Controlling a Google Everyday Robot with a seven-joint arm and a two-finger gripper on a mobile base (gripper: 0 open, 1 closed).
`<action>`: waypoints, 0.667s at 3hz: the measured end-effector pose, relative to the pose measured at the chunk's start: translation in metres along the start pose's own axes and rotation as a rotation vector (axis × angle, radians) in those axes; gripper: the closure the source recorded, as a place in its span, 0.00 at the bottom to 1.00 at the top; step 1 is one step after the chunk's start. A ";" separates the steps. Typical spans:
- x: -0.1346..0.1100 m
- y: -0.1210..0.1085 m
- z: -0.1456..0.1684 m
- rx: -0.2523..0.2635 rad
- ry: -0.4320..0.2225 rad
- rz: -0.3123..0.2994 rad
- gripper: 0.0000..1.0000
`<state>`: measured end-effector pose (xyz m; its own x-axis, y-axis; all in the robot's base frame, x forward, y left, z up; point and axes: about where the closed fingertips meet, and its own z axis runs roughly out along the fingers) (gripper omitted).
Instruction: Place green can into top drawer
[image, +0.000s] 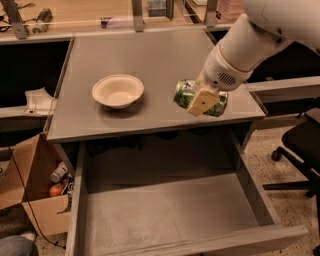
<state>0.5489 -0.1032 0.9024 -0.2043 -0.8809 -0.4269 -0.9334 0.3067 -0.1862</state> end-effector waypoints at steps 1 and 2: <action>0.001 0.005 0.002 -0.003 0.008 0.004 1.00; 0.005 0.008 0.003 -0.010 0.008 0.012 1.00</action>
Offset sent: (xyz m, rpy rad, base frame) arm -0.0063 -0.0080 -0.0231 -0.0048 0.0357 -0.0155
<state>0.5412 -0.1041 0.8958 -0.2179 -0.8802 -0.4215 -0.9337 0.3138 -0.1726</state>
